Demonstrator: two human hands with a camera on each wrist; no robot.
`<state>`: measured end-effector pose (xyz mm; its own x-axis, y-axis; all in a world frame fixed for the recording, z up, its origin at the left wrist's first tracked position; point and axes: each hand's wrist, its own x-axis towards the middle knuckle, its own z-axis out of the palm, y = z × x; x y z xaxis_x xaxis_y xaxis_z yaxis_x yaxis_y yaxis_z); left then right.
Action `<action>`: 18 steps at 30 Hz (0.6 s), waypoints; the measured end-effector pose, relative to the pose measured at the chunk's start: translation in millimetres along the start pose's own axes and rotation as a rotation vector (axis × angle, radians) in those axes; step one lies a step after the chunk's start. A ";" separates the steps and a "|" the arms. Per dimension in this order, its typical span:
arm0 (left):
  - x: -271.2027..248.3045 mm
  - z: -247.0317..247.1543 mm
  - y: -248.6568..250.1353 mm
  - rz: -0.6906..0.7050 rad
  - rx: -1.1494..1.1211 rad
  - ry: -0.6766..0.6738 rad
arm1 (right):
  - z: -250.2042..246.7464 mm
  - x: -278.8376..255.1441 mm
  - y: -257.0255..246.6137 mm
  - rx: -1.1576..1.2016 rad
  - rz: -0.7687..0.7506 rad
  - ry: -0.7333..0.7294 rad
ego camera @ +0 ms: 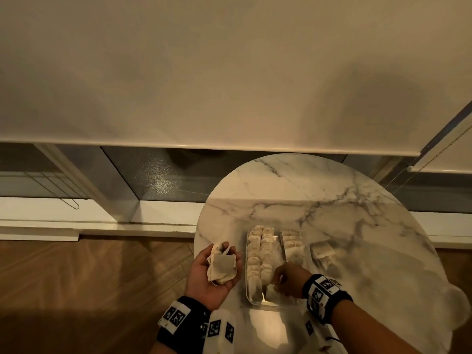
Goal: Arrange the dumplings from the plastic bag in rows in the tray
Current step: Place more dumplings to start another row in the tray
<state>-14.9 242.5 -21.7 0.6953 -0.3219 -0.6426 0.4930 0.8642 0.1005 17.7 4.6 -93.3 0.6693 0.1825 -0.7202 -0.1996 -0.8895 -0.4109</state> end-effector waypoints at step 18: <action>6.2 3.2 -3.6 -0.032 0.045 0.063 | 11.2 25.0 -3.2 0.029 0.026 0.206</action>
<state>-10.7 236.2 -23.6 0.6453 -0.3225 -0.6925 0.5379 0.8355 0.1121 27.1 16.7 -116.2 0.7951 0.0674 -0.6027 -0.2372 -0.8800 -0.4114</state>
